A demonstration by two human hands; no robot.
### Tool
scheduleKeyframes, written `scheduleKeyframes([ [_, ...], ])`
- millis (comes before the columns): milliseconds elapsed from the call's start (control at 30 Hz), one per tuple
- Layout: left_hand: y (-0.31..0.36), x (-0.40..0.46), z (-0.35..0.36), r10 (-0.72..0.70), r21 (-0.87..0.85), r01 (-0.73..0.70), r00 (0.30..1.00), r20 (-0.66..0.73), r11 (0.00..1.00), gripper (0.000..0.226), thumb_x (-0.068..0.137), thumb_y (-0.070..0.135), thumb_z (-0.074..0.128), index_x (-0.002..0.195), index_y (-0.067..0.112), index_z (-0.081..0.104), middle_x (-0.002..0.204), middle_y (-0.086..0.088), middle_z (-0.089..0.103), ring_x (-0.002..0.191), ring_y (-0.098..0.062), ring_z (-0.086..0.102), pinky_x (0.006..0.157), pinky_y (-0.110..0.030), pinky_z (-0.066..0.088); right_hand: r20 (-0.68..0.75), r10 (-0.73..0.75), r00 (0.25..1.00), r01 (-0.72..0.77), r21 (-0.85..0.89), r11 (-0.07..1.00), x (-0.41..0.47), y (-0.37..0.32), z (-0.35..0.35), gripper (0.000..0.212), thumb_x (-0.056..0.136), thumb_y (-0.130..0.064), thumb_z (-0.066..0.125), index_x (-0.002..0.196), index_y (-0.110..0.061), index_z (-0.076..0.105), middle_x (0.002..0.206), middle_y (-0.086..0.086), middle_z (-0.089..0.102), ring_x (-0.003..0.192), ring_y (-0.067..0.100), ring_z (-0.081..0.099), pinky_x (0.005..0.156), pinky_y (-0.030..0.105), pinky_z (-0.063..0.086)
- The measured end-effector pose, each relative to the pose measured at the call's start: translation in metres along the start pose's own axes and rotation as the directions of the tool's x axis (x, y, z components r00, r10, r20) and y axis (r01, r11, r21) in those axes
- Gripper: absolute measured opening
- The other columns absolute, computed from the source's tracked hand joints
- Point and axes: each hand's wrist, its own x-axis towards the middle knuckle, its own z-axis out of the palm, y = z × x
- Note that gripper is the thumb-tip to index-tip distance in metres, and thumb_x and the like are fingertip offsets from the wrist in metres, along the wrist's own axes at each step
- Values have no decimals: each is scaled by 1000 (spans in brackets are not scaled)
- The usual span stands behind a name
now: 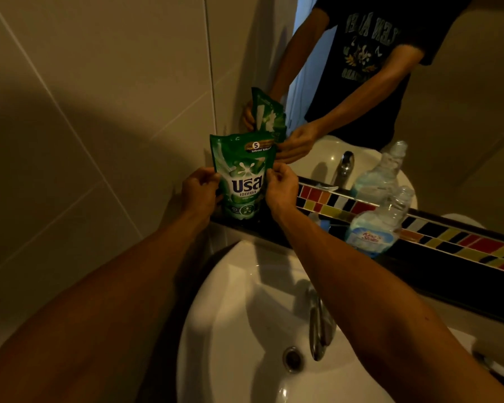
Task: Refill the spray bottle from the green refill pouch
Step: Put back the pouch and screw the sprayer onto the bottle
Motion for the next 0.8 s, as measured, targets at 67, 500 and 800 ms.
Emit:
scheduleKeyframes([
  [67,-4,6,-2,11,11,-11,1000,-28,1000,9,96,7,58,101,11,64,108,-7,67,107,-30,65,88,-42,58,2,-5,1000,5,-10,1000,7,4,6,14,103,-11,55,98,-13,67,99,11,75,96,28,72,90,51,61],
  [500,-20,-6,14,-19,126,56,961,-274,991,33,83,4,60,110,17,46,112,-9,58,101,-28,61,83,-38,53,139,36,990,-38,12,999,-9,4,-15,38,103,0,51,141,-7,50,127,11,68,118,24,65,105,44,55],
  [800,-46,-65,59,-35,362,25,999,22,932,25,85,2,65,109,7,65,108,-19,68,91,-26,62,89,-38,55,10,-27,1000,29,-230,973,-63,32,-90,37,104,-10,57,141,-10,57,135,9,64,113,15,60,76,6,45],
])
